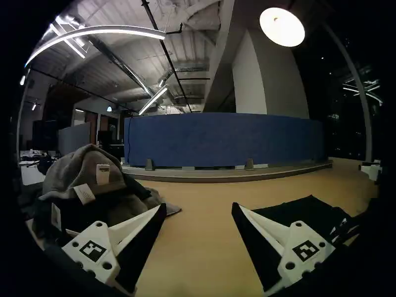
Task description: Fold towel
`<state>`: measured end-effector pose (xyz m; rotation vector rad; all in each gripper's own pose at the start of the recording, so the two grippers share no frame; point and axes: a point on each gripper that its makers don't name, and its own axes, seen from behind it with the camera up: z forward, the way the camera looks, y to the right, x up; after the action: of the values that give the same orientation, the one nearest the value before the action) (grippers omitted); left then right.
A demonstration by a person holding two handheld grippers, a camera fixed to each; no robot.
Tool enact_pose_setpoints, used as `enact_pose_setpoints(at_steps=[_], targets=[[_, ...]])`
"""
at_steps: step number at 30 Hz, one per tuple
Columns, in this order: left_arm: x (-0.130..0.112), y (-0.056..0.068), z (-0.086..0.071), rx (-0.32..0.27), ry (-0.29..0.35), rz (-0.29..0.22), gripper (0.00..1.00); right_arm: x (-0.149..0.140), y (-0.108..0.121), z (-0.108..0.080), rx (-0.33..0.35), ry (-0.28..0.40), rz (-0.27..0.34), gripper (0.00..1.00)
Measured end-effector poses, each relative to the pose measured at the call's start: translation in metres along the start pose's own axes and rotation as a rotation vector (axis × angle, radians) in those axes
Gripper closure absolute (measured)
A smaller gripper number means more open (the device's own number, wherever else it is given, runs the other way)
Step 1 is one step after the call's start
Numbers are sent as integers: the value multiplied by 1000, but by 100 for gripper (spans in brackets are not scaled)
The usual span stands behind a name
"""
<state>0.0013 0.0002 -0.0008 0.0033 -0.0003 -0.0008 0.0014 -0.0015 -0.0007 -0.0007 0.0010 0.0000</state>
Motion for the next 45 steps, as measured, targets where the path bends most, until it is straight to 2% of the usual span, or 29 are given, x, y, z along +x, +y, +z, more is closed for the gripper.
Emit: enact_pose_setpoints(at_steps=[5,9,14,23,29,35,38,41,45], targets=[[0,-1,1,5,-1,-13,2,-2,1,-2,-9,-6,-2,0],[17,-1,-2,3,13,-29,2,15,1,-5,-19,-2,6,0],[53,0,-4,6,24,-17,2,58,-4,-10,-7,37,21,0],[136,0,-10,18,21,3,2,142,7,-19,-34,50,32,0],[177,6,-13,12,7,4,2,185,10,-23,-42,36,24,0],[186,9,-14,-4,-28,16,2,209,10,-22,-44,35,19,0],[187,13,-14,-22,-38,24,2,210,8,-20,-30,20,14,0],[184,24,-14,-71,-63,31,2,208,3,-20,-10,-7,-1,0],[180,38,-16,-143,-104,43,2,205,-11,-21,57,-40,-33,0]])
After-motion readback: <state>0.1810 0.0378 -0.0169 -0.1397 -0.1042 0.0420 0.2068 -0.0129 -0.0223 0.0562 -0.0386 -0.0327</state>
